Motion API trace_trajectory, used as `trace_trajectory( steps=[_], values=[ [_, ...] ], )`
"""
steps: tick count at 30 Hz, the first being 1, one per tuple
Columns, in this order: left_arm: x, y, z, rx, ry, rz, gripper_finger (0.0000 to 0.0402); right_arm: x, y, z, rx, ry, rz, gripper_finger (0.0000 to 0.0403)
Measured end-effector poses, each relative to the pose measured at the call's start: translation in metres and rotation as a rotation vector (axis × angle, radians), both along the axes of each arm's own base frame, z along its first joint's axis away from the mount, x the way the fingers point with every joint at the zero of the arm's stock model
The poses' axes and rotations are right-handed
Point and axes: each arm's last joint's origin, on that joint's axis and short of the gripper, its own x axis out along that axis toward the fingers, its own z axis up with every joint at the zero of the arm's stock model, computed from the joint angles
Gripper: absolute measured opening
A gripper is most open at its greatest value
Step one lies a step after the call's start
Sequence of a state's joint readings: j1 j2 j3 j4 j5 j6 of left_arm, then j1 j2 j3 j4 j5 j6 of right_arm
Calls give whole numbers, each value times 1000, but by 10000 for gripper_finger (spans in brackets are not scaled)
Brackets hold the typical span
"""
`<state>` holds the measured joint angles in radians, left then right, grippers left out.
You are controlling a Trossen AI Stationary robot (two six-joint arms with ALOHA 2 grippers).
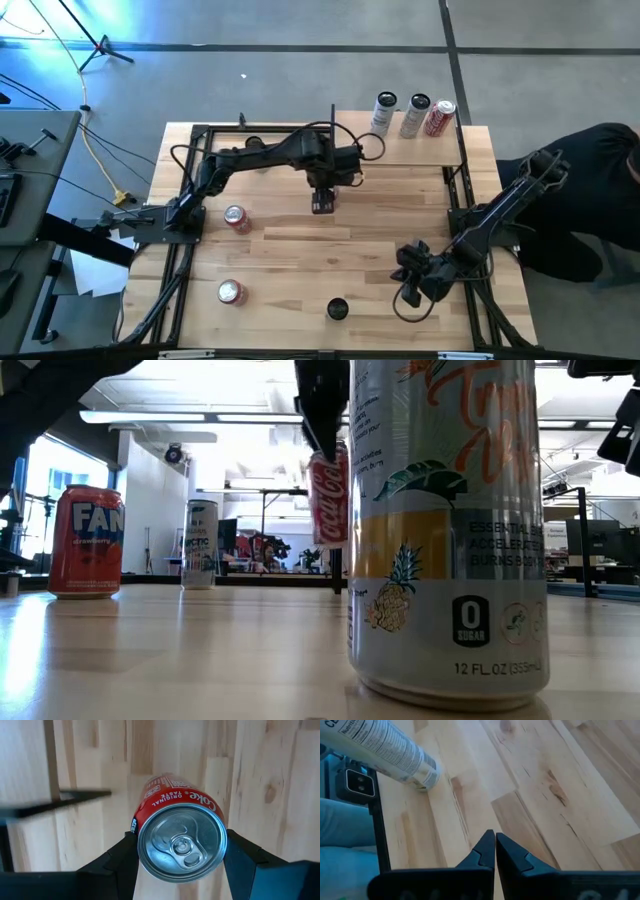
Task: Place canned beverage on shelf
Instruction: Move the red soda to the center of the table
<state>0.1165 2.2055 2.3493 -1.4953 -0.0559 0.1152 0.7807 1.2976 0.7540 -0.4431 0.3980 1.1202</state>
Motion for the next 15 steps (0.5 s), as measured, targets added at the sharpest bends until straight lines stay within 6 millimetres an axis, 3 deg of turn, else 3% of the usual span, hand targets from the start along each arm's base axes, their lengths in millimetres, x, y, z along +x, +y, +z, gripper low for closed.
trace_trajectory(
  steps=[8, 15],
  values=[
    [13, 1, -12, 3, -27, -123, 196, 0, 0, 0, 2, 2, 1, 0],
    [29, -3, -35, -33, -26, -210, 204, 0, 0, 0, 2, 1, 0, 0]
  ],
)
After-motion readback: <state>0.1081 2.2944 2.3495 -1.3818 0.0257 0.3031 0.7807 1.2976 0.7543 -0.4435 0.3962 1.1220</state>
